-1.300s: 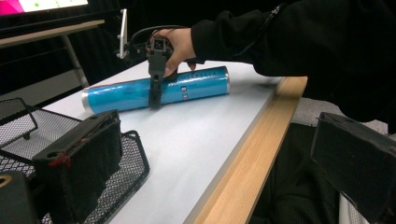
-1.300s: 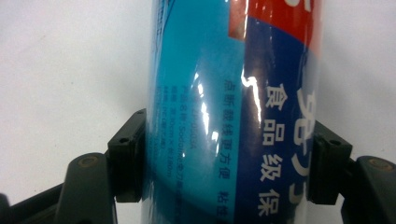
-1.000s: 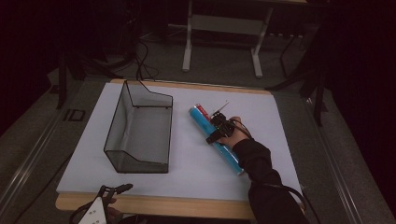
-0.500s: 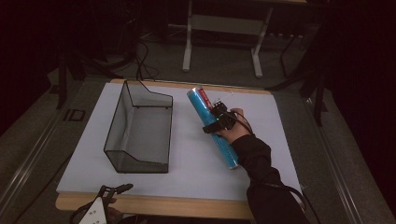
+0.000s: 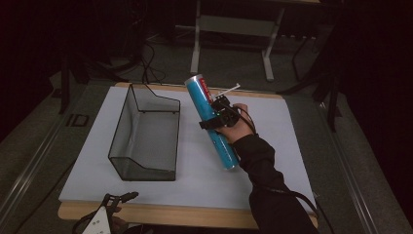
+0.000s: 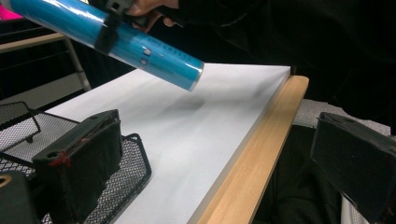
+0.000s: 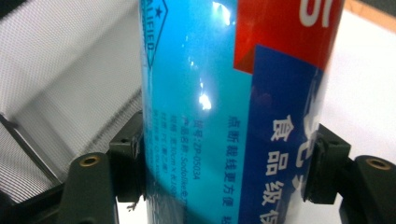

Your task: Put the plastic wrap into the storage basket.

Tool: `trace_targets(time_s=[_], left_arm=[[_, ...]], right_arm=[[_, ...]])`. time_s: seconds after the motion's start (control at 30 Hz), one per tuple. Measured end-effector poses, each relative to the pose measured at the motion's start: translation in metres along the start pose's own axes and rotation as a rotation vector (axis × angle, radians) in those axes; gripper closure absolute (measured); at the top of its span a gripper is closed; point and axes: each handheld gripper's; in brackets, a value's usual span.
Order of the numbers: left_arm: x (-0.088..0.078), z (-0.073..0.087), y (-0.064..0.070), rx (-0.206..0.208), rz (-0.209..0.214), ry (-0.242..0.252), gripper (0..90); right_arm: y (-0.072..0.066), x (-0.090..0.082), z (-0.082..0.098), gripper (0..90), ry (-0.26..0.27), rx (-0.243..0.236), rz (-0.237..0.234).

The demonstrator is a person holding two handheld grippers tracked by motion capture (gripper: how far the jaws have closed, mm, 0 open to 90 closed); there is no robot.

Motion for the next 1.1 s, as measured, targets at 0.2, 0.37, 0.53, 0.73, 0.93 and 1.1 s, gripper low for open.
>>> trace_targets(time_s=[0.2, 0.37, 0.53, 0.73, 0.93, 1.1], left_arm=[[0.000, 0.000, 0.000, 0.005, -0.002, 0.002, 2.7], [-0.001, 0.000, 0.000, 0.007, -0.002, 0.007, 2.7], [-0.001, 0.000, 0.000, 0.013, -0.004, 0.003, 2.7], [-0.001, -0.001, 0.000, 0.010, -0.008, 0.008, 2.7], [-0.002, -0.001, 0.000, 0.011, -0.011, 0.007, 2.7], [-0.002, -0.001, 0.001, 0.011, -0.013, 0.009, 2.7]], right_arm=[[-0.015, -0.001, -0.016, 31.6, 0.046, 0.006, -0.018], [-0.022, -0.002, -0.024, 31.6, 0.068, 0.017, -0.034], [-0.040, -0.002, -0.039, 31.6, 0.100, 0.012, -0.043], [-0.052, 0.001, -0.048, 31.7, 0.131, 0.035, -0.058], [-0.062, 0.005, -0.060, 31.6, 0.161, 0.070, -0.053], [-0.071, 0.011, -0.067, 31.7, 0.209, 0.098, -0.059]])
Point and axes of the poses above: each handheld gripper's, and its own axes: x roughly forward along the jaws, z roughly out of its underside, y roughly to its right, and after that the axes turned 15 degrees about y, right-handed
